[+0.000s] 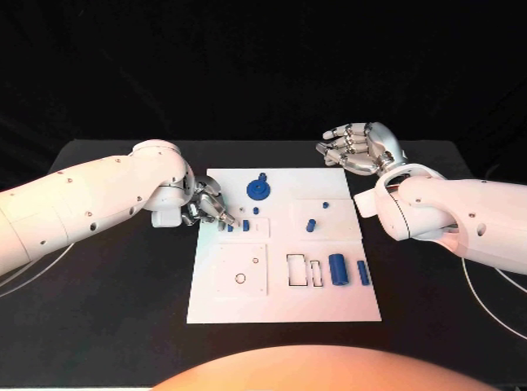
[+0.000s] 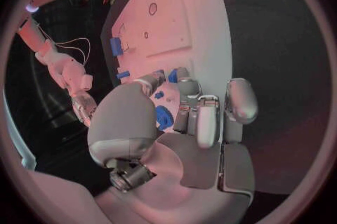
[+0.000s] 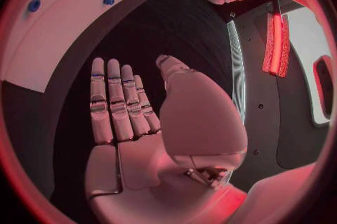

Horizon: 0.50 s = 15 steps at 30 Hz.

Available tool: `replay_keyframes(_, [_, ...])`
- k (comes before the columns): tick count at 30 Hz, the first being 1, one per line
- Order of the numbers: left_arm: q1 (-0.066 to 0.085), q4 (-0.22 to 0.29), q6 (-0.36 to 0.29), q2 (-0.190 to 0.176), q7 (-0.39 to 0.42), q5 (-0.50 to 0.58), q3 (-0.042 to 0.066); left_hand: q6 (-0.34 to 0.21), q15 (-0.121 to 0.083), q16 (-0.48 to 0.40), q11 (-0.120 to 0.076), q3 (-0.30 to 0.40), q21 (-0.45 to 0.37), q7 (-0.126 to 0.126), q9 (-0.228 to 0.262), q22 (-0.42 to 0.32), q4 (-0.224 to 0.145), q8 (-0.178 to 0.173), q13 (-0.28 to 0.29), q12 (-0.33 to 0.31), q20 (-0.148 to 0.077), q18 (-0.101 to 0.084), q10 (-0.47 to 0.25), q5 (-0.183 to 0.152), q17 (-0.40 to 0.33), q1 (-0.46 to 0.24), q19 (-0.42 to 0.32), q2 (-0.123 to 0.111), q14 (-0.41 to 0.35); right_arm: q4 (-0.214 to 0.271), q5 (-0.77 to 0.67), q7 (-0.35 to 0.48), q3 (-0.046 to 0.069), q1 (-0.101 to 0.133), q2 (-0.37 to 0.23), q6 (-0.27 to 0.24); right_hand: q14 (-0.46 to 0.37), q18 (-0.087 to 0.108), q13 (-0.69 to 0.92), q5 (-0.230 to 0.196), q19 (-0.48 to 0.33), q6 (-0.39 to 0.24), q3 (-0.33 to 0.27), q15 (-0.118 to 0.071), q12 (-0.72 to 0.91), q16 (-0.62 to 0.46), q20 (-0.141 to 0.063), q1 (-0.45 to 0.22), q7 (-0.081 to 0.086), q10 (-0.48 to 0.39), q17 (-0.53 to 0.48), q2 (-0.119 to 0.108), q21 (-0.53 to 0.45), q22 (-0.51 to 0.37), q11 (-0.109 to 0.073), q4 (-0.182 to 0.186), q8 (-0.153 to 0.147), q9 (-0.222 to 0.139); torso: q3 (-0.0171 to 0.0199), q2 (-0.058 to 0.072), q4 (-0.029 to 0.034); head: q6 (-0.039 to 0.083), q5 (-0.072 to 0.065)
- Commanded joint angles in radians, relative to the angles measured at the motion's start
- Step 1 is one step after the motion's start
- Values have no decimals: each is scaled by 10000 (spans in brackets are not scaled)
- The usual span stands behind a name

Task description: Assemble the parts on the task board

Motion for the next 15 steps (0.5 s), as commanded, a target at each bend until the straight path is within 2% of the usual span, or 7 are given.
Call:
replay_keyframes(1, [-23, 72, -328, -95, -19, 77, 26, 93, -73, 47, -2, -25, 24, -11, 9, 17, 8, 0, 10, 59, 19, -53, 78, -54, 2330, 59, 78, -32, 963, 5, -33, 74, 2, -6, 4, 153, -44, 131, -12, 27, -68, -58, -81, 2, -51, -69, -27, 107, 292, -55, -11, 21, -41, -13, 8, 0, -36, -11, -4, 9, -5, 13, 3])
replay_keyframes(6, [-24, 287, -909, -344, 82, 314, 191, 90, -77, 6, -6, -52, 29, -15, 10, 25, 44, -2, -72, 14, 17, -54, 49, -57, 2235, 112, 87, -10, 934, -7, -33, 77, 2, -7, 1, 152, -50, 131, -19, 26, -73, -57, -82, 4, -53, -69, -25, 109, 293, -57, -18, 23, -41, -21, 10, 0, -36, -12, -4, 1, 7, 33, -8])
replay_keyframes(9, [-22, 461, -1417, -539, 191, 592, 323, 33, -78, -44, 5, -119, 8, 3, 7, -12, 87, -25, -174, -51, 15, -45, -15, -54, 2123, 170, 66, -38, 898, -13, -33, 78, 2, -8, 1, 155, -63, 131, -31, 25, -82, -56, -85, 8, -55, -71, -21, 111, 294, -59, -30, 26, -40, -37, 12, 0, -35, -12, 6, -13, 15, 40, -19])
replay_keyframes(12, [-20, 694, -2034, -752, 466, 905, 454, -203, -41, -146, 68, -255, -118, 86, -17, -209, 157, -122, -362, -177, 36, -4, -195, -38, 1901, 284, -72, -45, 822, -18, -33, 83, 2, -9, 1, 157, -70, 131, -37, 25, -86, -54, -86, 10, -56, -71, -19, 112, 294, -59, -36, 27, -40, -45, 13, 0, -34, -13, 0, -9, 13, 57, -22])
replay_keyframes(14, [-17, 904, -2591, -918, 1005, 1169, 536, -561, 76, -440, 215, -431, -581, 246, -46, -906, 170, -242, -971, -574, 130, 138, -743, -12, 1291, 479, -590, -34, 581, -22, -33, 87, 2, -10, -3, 158, -78, 131, -44, 25, -91, -50, -87, 12, -56, -72, -17, 114, 293, -56, -43, 30, -40, -55, 12, 0, -32, -13, -7, -3, 10, 82, -28])
replay_keyframes(15, [-17, 1016, -2933, -993, 1320, 1266, 565, -874, 191, -750, 347, -511, -1060, 389, -67, -1576, 163, -325, -1628, -1025, 223, 273, -1348, 12, 701, 668, -1109, -25, 303, -26, -33, 89, 2, -11, -5, 159, -80, 131, -46, 25, -92, -49, -87, 12, -55, -72, -16, 116, 293, -55, -46, 32, -40, -58, 12, -1, -31, -13, -8, -6, 14, 94, -35])
